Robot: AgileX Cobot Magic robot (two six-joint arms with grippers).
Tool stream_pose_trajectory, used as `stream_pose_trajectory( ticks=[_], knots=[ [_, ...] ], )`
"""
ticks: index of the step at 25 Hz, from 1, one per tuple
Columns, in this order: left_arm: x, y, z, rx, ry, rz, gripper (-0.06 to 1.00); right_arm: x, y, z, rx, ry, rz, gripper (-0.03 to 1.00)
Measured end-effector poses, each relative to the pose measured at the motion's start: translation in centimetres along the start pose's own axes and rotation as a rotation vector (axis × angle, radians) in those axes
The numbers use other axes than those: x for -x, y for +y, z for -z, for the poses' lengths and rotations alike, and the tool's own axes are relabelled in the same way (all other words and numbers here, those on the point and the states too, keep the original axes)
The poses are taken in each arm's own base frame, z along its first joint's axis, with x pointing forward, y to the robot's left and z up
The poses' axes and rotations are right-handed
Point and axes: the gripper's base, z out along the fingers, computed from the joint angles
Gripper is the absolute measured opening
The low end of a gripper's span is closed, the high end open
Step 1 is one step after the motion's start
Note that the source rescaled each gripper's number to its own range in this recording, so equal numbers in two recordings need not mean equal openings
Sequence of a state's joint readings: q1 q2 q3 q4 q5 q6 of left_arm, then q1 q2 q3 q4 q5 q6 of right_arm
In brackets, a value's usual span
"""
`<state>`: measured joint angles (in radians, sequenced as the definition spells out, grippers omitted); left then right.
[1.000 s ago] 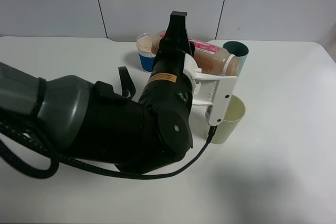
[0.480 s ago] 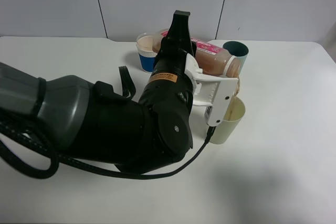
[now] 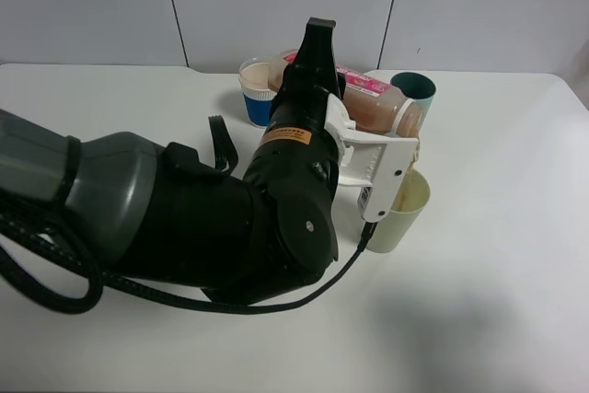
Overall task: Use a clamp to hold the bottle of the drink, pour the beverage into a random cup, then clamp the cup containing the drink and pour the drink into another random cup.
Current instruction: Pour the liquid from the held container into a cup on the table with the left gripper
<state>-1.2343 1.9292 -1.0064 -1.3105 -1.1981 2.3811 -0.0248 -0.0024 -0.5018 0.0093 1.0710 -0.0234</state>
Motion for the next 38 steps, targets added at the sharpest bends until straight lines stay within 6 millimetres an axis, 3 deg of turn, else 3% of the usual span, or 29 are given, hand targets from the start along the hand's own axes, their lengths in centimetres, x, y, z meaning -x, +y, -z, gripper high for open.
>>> stream_pose_trajectory(
  ticks=[38],
  knots=[
    [-0.08,-0.09,0.0,-0.01,0.009,0.002,0.01,0.0,-0.07,0.0,-0.008,0.0,0.001,1.0]
  ],
)
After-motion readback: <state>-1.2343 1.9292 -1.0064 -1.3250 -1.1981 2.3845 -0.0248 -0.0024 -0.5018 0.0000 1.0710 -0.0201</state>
